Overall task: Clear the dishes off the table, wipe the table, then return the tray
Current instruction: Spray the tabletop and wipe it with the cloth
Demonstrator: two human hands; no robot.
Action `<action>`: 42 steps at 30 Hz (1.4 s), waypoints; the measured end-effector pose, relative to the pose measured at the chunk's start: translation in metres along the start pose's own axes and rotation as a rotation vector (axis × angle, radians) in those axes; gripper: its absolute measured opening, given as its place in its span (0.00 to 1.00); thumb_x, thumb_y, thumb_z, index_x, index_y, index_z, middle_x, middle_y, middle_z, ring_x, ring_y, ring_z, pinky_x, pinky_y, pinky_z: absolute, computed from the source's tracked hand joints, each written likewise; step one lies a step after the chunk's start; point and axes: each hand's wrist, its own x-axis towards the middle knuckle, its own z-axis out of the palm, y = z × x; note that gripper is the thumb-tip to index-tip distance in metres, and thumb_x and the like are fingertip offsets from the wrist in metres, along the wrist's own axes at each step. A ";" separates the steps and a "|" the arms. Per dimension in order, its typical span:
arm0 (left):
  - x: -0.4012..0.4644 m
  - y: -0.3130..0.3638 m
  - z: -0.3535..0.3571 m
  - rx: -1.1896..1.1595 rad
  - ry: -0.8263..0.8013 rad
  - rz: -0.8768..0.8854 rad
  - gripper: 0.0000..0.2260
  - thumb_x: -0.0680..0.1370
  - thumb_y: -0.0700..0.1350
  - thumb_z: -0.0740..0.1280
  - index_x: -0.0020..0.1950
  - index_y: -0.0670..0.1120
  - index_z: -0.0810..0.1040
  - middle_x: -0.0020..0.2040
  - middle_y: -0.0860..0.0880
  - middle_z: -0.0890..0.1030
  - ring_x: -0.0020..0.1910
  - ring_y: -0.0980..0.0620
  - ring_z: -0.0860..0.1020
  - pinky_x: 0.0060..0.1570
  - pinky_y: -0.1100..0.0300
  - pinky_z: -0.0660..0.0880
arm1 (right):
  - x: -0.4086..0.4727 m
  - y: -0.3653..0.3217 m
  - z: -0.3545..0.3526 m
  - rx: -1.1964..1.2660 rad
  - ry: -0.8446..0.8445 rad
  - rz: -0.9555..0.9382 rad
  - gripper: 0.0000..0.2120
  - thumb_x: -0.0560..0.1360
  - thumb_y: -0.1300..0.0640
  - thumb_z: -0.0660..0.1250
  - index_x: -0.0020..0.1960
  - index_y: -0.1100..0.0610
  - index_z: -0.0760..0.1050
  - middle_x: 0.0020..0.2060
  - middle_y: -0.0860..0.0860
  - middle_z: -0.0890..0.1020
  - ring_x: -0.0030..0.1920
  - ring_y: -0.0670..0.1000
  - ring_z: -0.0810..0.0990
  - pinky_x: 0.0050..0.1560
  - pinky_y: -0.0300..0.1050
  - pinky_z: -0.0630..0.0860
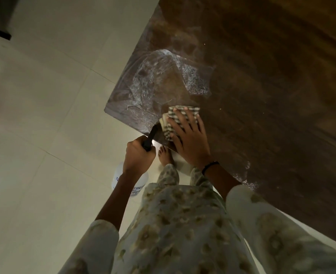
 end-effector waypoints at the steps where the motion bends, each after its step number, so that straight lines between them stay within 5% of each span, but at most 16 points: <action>1: 0.000 0.000 -0.002 -0.003 0.007 -0.004 0.06 0.71 0.37 0.65 0.34 0.38 0.72 0.26 0.38 0.71 0.27 0.43 0.63 0.29 0.56 0.63 | 0.004 -0.010 0.003 -0.003 -0.008 -0.031 0.23 0.81 0.48 0.55 0.75 0.48 0.62 0.76 0.51 0.63 0.76 0.56 0.57 0.75 0.58 0.52; 7: 0.004 -0.002 -0.015 -0.037 0.022 -0.057 0.04 0.73 0.37 0.65 0.39 0.36 0.76 0.29 0.38 0.72 0.28 0.44 0.65 0.32 0.56 0.63 | -0.019 0.009 0.001 -0.036 -0.114 -0.353 0.23 0.81 0.49 0.54 0.76 0.48 0.61 0.76 0.51 0.61 0.77 0.55 0.56 0.76 0.56 0.51; 15: 0.016 -0.010 -0.029 -0.087 0.017 -0.075 0.02 0.73 0.37 0.65 0.41 0.41 0.77 0.29 0.40 0.73 0.28 0.45 0.68 0.32 0.54 0.66 | 0.038 0.001 -0.010 -0.012 -0.031 -0.055 0.22 0.80 0.49 0.55 0.73 0.50 0.66 0.75 0.52 0.65 0.76 0.57 0.58 0.74 0.60 0.55; 18: 0.019 -0.011 -0.033 -0.084 0.037 -0.062 0.03 0.73 0.37 0.65 0.41 0.39 0.77 0.27 0.46 0.69 0.27 0.47 0.65 0.30 0.58 0.64 | 0.048 -0.033 0.000 -0.016 -0.029 -0.136 0.22 0.80 0.49 0.55 0.74 0.49 0.65 0.75 0.50 0.63 0.76 0.56 0.57 0.76 0.58 0.52; 23: 0.023 -0.016 -0.040 -0.093 0.048 -0.088 0.04 0.73 0.38 0.65 0.41 0.38 0.77 0.27 0.42 0.71 0.27 0.46 0.65 0.30 0.56 0.64 | 0.013 -0.007 0.001 -0.052 -0.110 -0.393 0.23 0.81 0.50 0.55 0.76 0.48 0.60 0.76 0.51 0.61 0.77 0.55 0.55 0.76 0.55 0.49; 33: 0.037 -0.014 -0.053 -0.130 0.092 -0.156 0.10 0.73 0.35 0.64 0.32 0.42 0.69 0.24 0.50 0.64 0.23 0.52 0.60 0.26 0.62 0.59 | 0.028 0.013 -0.008 -0.066 -0.078 -0.264 0.23 0.80 0.47 0.55 0.75 0.48 0.63 0.76 0.51 0.61 0.77 0.55 0.55 0.75 0.59 0.55; 42: 0.052 -0.013 -0.063 -0.185 0.114 -0.230 0.12 0.72 0.35 0.63 0.29 0.43 0.67 0.25 0.46 0.65 0.24 0.48 0.62 0.26 0.62 0.61 | 0.076 -0.012 -0.006 -0.034 -0.044 -0.201 0.22 0.80 0.48 0.54 0.73 0.50 0.66 0.75 0.51 0.63 0.76 0.56 0.57 0.74 0.60 0.55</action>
